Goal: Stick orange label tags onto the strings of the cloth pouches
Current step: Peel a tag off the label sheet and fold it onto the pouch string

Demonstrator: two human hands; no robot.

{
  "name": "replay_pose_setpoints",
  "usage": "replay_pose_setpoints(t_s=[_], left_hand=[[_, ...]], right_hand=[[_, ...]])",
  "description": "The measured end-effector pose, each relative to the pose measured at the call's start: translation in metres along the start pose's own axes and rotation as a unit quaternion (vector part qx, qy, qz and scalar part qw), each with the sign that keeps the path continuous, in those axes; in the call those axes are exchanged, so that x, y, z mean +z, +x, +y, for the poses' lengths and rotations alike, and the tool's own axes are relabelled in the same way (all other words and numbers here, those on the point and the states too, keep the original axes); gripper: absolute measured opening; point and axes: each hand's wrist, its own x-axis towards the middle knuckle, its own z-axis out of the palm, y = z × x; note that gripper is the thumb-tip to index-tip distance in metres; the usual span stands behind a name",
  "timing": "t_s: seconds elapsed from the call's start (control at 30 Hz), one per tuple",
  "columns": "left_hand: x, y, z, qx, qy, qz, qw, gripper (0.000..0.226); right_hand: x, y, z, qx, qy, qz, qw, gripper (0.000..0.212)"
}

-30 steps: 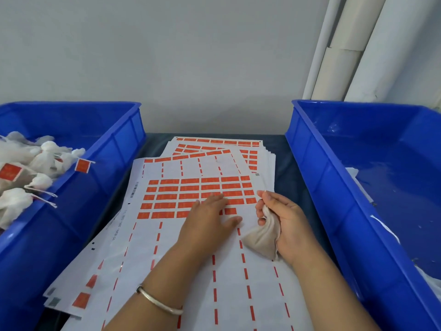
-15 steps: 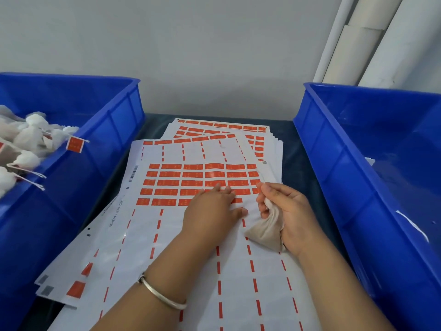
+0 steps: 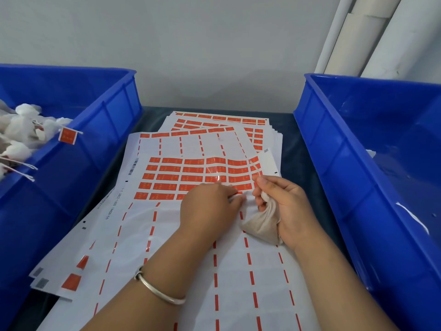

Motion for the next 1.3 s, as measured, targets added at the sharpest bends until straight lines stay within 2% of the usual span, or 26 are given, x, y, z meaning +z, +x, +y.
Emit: replay_pose_setpoints(t_s=[0.4, 0.67, 0.93, 1.1, 1.3], left_hand=[[-0.004, -0.001, 0.005, -0.014, -0.035, -0.003, 0.999, 0.031], [-0.006, -0.001, 0.009, -0.039, -0.051, 0.009, 0.998, 0.031], [-0.004, -0.001, 0.01, -0.09, -0.099, 0.04, 0.99, 0.028], [-0.009, 0.002, 0.004, -0.159, -0.189, 0.071, 0.966, 0.029], [-0.018, 0.001, 0.004, -0.225, -0.317, 0.114, 0.914, 0.024]], right_hand=[[0.0, -0.001, 0.0, -0.004, -0.008, -0.001, 1.0, 0.009], [0.0, -0.001, -0.002, -0.002, -0.007, -0.005, 1.0, 0.01], [0.001, -0.001, -0.005, -0.001, -0.011, -0.015, 1.0, 0.029], [0.0, -0.001, -0.007, -0.007, -0.009, -0.005, 1.0, 0.02], [-0.003, -0.007, -0.014, -0.055, -0.017, -0.011, 0.998, 0.012]])
